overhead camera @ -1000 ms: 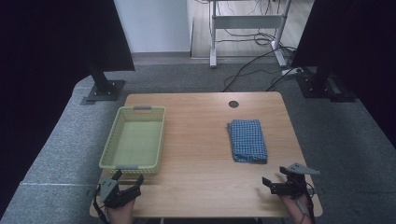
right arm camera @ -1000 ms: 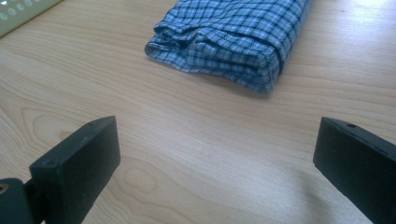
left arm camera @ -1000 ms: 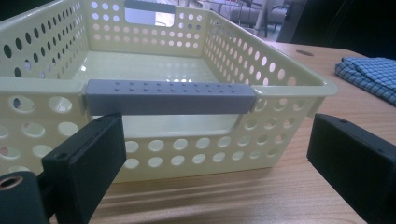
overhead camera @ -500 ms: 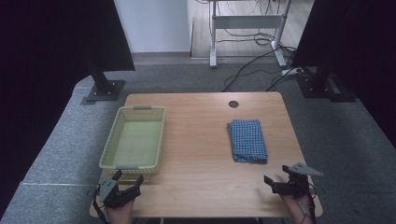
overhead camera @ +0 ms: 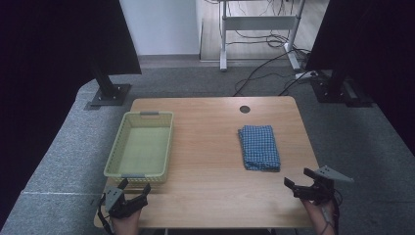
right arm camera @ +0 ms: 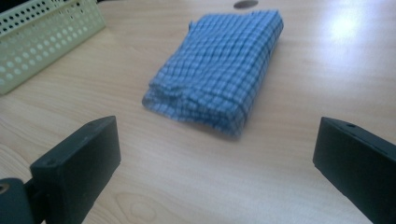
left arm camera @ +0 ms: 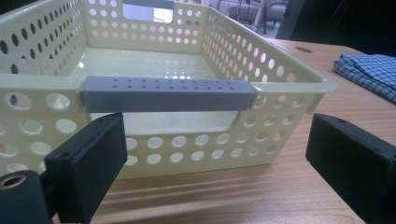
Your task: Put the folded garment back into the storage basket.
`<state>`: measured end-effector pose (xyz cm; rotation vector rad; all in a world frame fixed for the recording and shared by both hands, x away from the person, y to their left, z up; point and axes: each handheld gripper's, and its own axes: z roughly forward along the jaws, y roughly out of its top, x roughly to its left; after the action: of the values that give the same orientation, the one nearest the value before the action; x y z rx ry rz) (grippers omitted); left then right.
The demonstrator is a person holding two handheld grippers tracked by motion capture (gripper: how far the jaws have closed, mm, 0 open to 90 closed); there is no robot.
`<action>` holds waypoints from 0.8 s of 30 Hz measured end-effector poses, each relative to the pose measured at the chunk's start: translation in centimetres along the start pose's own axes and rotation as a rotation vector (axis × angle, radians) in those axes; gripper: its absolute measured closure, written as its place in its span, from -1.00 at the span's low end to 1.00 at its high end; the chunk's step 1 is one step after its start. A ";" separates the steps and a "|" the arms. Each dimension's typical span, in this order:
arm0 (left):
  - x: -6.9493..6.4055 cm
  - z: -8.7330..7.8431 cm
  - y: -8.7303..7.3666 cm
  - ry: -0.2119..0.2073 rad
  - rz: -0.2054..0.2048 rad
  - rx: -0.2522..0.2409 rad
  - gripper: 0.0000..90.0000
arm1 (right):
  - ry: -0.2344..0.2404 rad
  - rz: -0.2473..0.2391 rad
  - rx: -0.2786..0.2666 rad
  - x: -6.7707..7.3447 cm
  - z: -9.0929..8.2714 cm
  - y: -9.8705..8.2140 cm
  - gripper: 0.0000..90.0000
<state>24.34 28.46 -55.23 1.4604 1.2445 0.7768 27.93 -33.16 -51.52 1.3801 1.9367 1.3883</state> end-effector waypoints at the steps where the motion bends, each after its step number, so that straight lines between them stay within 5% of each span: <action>1: 0.0 0.0 0.0 0.003 0.000 0.002 -0.88 | 0.003 -0.005 0.000 0.0 -0.1 0.3 -0.98; 12: 0.1 0.0 0.0 -0.001 -0.009 -0.002 -0.87 | 0.004 0.003 -0.052 0.0 -1.5 2.7 -0.98; 24: 0.1 0.0 0.0 0.004 -0.003 0.002 -0.87 | -0.007 -0.013 -0.044 0.1 -1.3 5.2 -0.98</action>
<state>24.38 28.51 -55.23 1.4589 1.2507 0.7766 29.50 -33.57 -46.38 1.3476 1.8964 1.4099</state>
